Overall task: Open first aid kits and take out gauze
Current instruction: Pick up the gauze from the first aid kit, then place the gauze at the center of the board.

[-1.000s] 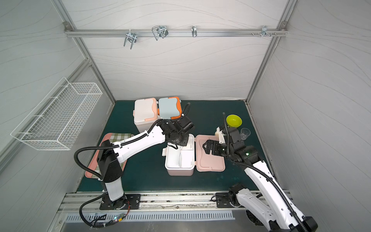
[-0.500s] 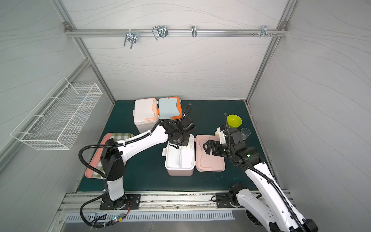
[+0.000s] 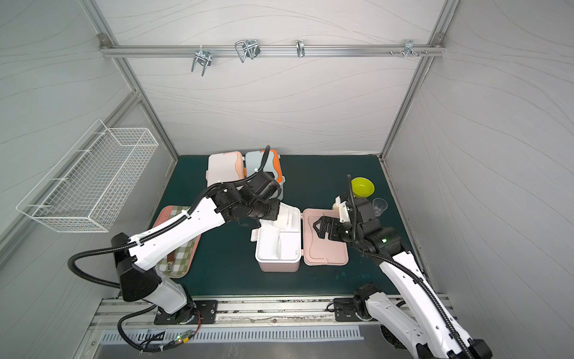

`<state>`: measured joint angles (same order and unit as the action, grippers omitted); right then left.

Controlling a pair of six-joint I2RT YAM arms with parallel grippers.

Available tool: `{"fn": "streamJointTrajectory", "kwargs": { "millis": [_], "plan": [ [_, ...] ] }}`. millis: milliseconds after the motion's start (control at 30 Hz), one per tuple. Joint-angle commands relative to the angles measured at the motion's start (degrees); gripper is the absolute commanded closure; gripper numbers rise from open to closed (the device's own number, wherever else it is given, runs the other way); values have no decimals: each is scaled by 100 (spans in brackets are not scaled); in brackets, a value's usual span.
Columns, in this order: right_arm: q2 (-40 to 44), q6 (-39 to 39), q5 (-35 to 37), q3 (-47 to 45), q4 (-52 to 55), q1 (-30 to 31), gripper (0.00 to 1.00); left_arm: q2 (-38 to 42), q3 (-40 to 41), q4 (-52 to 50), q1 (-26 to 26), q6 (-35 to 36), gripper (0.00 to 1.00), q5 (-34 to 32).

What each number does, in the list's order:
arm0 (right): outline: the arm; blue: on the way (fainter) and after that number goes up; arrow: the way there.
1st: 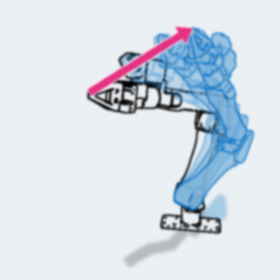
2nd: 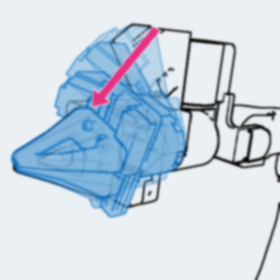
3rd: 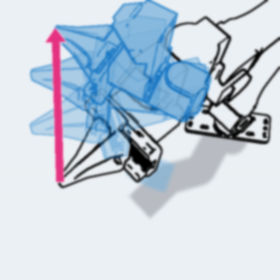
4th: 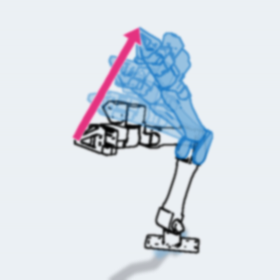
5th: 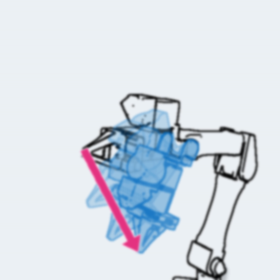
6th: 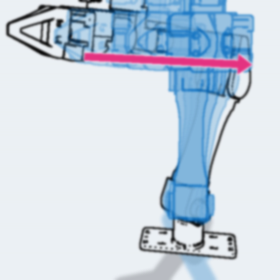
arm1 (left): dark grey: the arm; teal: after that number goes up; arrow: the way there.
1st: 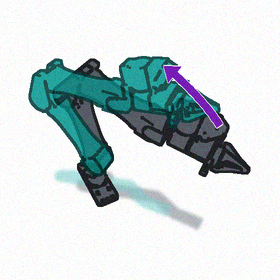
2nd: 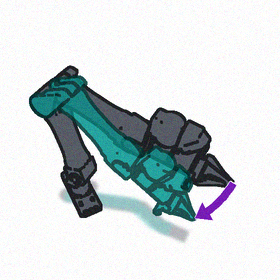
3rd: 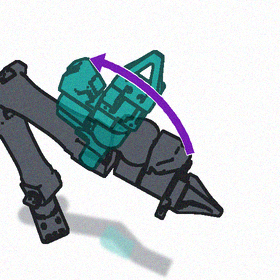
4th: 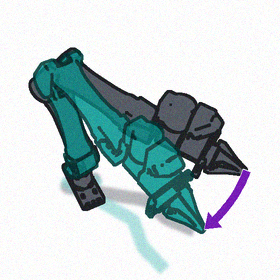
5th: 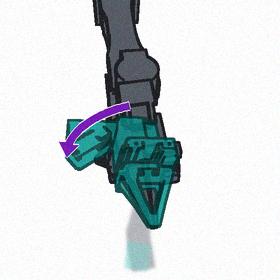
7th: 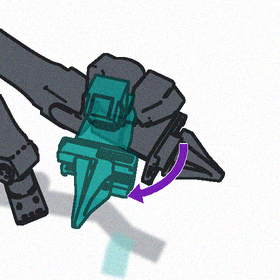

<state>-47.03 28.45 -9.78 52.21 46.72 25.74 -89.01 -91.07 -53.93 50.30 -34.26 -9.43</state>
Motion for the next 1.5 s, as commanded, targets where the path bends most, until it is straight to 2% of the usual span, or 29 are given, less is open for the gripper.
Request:
{"fn": "streamJointTrajectory", "kwargs": {
  "millis": [0, 167, 300, 400, 533, 633, 1033, 1467],
  "plan": [
    [46, -93, -93, 123, -82, -42, 1, 478, 339, 58, -274, -21, 100, -35],
    [32, -93, -166, 141, -118, -42, 1, 1276, 1078, 33, -917, 32, 100, -16],
    [19, -94, -232, 150, -132, -42, 1, 1708, 1631, -80, -1723, 184, 100, 187],
    [25, -84, -259, 141, -141, -42, 1, 1805, 1951, -108, -2309, 325, 100, 329],
    [40, -50, -324, 115, -167, -42, 1, 1583, 2201, -83, -2793, 471, 100, 431],
    [59, -28, -367, 75, -187, -42, 1, 1239, 2051, -222, -2859, 506, 100, 435],
    [14, -64, -445, -17, -206, -42, 1, -34, 2043, -124, -2955, 466, 100, -369],
    [7, -85, -448, 5, -146, -42, 1, -694, 2194, 6, -3018, 489, 100, -1295]
  ]
}}
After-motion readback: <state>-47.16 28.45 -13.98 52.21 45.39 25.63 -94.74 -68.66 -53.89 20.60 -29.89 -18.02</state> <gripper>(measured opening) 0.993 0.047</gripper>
